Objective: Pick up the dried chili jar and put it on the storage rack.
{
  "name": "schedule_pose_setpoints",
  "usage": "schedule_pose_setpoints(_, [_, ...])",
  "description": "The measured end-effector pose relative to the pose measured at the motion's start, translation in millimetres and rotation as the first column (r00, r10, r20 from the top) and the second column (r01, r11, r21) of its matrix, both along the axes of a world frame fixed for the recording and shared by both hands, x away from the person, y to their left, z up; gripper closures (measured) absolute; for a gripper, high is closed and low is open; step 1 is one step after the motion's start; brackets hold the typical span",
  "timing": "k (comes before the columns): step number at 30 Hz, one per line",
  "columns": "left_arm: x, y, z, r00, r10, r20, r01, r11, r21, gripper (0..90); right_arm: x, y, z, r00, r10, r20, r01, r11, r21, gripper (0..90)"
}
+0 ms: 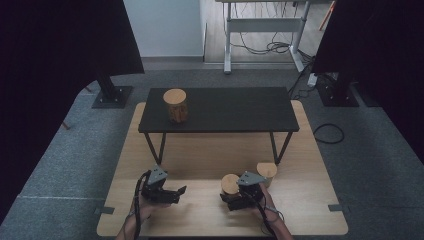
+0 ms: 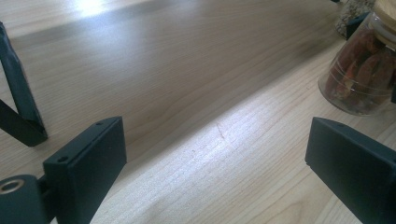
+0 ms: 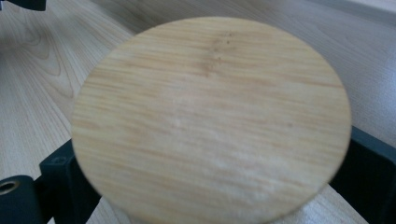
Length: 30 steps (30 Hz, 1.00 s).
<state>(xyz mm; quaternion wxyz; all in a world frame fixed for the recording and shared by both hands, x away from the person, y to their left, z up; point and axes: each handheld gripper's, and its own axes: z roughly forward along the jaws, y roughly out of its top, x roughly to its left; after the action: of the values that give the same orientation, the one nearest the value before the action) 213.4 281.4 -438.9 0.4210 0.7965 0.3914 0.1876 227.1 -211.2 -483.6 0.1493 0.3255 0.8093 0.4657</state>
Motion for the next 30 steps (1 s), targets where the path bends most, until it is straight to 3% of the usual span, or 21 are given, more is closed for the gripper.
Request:
schedule_pose_setpoints(10, [0.4,-1.4,-0.2,1.0,-0.002,-0.004,0.002,1.0,0.004,4.9,2.3,6.3,1.3,0.9998,0.018,0.001,-0.017,1.0,-0.021,5.9])
schedule_pose_setpoints(18, [0.7,-3.4,-1.0,1.0,-0.006,-0.007,0.006,1.0,0.008,4.9,1.3,5.3,-1.2,0.9998,0.018,-0.001,-0.018,1.0,-0.019,23.6])
schedule_pose_setpoints(30, [0.1,-6.6,-1.3,0.9999,-0.006,-0.009,0.006,0.9999,0.012,5.0,-2.5,9.5,-2.4,0.9996,0.002,0.026,-0.002,1.0,-0.031,24.8])
